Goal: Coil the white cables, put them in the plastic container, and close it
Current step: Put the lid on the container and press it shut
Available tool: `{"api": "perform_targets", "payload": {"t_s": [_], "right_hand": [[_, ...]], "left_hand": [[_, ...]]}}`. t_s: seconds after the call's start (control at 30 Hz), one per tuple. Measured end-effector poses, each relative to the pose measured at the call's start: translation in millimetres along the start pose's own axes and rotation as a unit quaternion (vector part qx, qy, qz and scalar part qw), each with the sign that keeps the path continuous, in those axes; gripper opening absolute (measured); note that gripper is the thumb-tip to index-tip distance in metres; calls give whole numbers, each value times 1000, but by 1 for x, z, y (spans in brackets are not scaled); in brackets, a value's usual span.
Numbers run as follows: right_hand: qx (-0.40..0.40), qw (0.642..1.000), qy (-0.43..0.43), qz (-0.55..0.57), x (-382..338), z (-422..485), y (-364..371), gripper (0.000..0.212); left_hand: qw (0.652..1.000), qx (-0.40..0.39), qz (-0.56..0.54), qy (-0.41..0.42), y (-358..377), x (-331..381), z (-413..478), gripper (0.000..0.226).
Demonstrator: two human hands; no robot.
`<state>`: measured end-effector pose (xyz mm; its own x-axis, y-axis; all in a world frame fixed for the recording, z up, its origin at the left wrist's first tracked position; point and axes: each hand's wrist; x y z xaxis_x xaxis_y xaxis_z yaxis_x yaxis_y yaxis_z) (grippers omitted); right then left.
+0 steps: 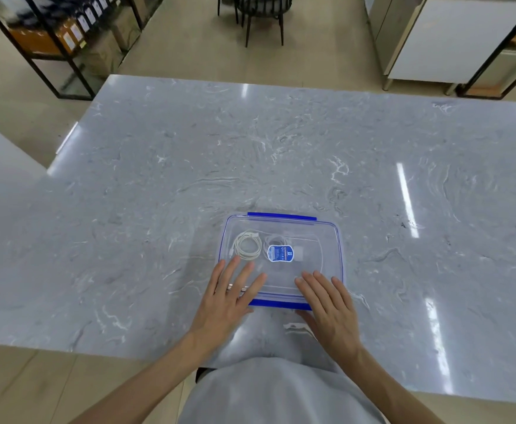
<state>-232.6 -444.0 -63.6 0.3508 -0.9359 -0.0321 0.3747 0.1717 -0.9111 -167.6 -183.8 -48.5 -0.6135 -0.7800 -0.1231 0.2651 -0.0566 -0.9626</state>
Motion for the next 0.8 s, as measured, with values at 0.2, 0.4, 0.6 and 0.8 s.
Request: {"api": "perform_targets", "payload": {"t_s": [0.2,0.4,0.6,0.8], "right_hand": [[-6,999,-4,41,2,3,-10,61],[-2,985,32,171,5,11,-28,40],[-57,980,56,181,2,10,-27,66],[-17,982,60,177,4,12,-21,52]], "left_hand": [[997,11,-72,-5,-7,-1,0,71],[988,-50,-145,-16,-17,-6,2,66],[988,-51,-140,-37,-19,-2,4,54],[987,-44,-150,-40,-23,-3,6,53]]}}
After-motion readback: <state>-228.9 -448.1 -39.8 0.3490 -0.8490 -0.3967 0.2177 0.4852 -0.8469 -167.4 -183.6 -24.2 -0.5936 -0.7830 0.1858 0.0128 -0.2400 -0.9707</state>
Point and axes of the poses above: each hand's wrist, its own z-axis towards the middle knuckle, its own y-axis out of the palm, x = y × z, and after that the axes turned 5 degrees about -y, right-handed
